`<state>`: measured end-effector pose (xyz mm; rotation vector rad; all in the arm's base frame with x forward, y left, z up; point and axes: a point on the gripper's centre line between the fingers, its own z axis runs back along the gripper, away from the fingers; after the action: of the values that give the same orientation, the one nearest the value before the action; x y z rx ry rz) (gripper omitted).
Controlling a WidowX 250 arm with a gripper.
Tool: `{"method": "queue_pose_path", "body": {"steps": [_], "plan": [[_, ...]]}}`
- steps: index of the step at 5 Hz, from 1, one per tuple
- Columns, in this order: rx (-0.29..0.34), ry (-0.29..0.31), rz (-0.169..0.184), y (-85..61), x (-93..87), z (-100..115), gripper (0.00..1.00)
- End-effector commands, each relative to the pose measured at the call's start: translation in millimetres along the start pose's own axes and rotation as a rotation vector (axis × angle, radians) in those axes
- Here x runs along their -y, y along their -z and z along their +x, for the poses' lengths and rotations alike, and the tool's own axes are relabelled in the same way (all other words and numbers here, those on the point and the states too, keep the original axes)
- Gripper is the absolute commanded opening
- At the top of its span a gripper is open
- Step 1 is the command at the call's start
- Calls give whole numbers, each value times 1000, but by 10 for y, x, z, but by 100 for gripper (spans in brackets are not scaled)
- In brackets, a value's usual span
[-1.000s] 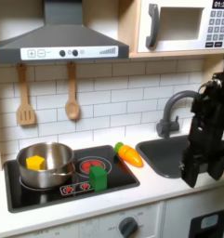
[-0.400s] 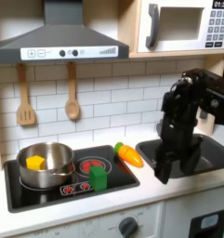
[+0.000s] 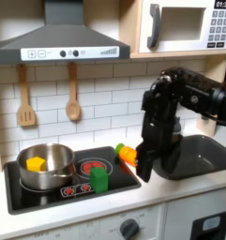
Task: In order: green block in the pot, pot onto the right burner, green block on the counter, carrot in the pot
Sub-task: 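Put the green block in the pot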
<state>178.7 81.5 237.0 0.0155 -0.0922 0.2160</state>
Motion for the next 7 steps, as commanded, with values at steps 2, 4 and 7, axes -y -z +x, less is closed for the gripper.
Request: {"method": "queue_pose_path", "body": {"steps": [2, 4, 7], "plan": [[-9, -51, 11, 116, -159, 394, 100], [-58, 51, 20, 214, -206, 641, 100], [-72, 166, 14, 360, -232, 967, 100]]}}
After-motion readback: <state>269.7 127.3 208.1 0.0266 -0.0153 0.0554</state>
